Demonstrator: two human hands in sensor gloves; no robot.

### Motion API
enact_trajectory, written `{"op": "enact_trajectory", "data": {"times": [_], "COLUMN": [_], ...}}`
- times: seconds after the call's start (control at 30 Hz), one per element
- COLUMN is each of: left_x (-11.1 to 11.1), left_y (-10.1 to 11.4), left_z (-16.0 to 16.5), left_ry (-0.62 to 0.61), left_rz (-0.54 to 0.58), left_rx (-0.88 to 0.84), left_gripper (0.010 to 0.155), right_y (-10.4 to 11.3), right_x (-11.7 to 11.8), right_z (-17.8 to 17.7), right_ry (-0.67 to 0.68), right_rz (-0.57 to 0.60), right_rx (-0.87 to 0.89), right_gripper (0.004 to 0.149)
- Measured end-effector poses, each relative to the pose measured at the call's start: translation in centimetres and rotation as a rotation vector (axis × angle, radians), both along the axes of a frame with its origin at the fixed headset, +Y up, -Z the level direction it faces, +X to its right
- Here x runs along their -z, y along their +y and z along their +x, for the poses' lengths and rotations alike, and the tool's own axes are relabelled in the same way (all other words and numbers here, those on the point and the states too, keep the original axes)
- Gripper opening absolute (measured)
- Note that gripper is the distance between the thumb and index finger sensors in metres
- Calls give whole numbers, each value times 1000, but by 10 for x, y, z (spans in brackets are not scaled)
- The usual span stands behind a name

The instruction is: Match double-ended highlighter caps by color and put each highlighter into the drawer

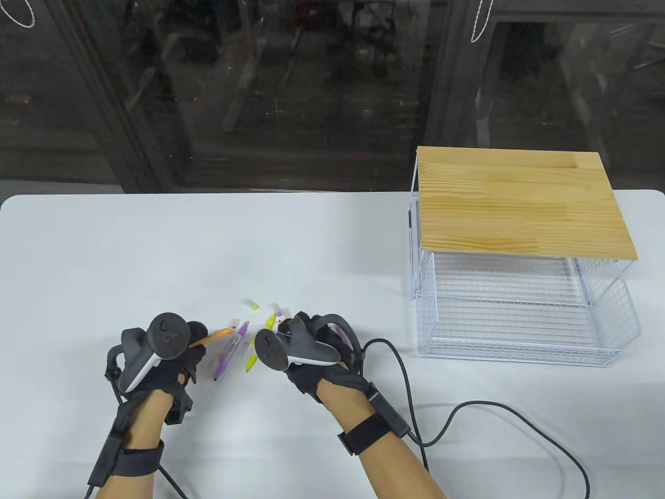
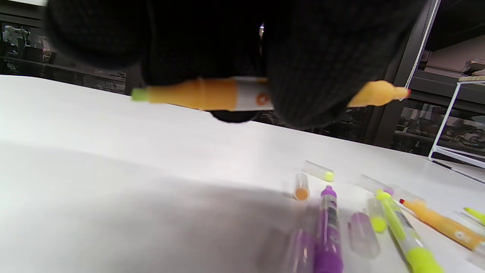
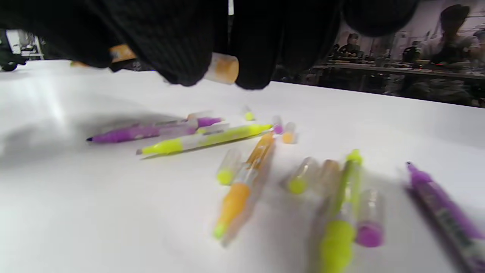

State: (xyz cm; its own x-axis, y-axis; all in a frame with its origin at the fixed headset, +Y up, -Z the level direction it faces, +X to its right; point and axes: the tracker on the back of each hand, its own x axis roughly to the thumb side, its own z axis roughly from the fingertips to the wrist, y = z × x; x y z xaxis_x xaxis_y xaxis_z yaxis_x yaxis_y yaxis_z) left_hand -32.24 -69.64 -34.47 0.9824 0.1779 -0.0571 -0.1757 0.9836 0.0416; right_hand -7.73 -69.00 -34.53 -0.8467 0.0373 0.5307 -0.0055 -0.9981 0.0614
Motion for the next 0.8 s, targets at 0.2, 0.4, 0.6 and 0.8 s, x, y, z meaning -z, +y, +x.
{"op": "enact_trajectory", "data": {"times": [0.2, 0.4, 0.6, 0.8], "left_x": [0, -1, -4, -8], "left_y": [0, -1, 2, 6], "left_z": [0, 2, 8, 17], "left_ry": [0, -4, -24, -55], "left_rz": [2, 3, 18, 48], "left_rx": [6, 14, 33, 53], "left_gripper": [48, 48, 48, 48], "right_y": [14, 14, -6, -11], "right_x": [-4, -11, -9, -14], "right_z": [41, 83, 115, 128], "right_ry": [-70, -124, -141, -162], "right_rz": [15, 72, 72, 142], "right_rx": [96, 224, 283, 331], "right_gripper": [46, 47, 50, 48]}}
